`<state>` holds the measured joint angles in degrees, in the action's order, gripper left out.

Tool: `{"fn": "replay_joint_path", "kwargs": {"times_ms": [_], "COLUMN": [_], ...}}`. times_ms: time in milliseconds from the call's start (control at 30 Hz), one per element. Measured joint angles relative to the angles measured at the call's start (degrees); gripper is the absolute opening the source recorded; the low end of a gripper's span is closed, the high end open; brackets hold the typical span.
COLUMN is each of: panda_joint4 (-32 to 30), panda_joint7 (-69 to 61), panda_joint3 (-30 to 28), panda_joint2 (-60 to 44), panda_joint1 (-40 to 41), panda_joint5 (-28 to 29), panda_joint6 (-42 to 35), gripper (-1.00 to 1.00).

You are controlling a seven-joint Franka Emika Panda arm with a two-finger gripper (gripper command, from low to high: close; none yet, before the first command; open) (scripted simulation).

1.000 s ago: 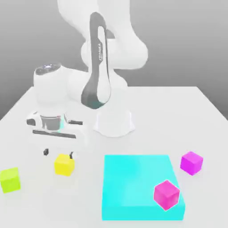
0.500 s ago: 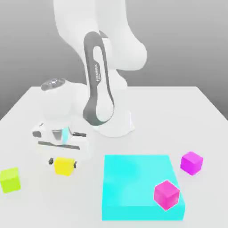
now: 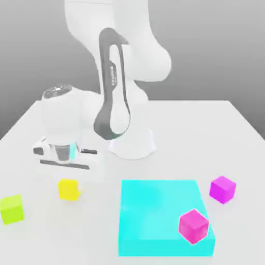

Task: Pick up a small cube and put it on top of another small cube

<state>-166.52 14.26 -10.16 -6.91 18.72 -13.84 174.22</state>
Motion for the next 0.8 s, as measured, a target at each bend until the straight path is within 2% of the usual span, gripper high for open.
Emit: {"fn": "replay_joint_path", "kwargs": {"times_ms": [267, 533, 800], "panda_joint4": [-1.4, -3.7, -0.8], "panda_joint7": [8.3, 13.6, 0.7], "panda_joint3": [-3.7, -3.4, 6.8], "panda_joint2": [6.0, 11.1, 13.0], "panda_joint1": [-0.6, 0.8, -14.3], "panda_joint5": [11.2, 17.7, 15.9], "panda_joint6": [-4.7, -8.1, -12.8], "gripper": [-1.0, -1.0, -1.0]}}
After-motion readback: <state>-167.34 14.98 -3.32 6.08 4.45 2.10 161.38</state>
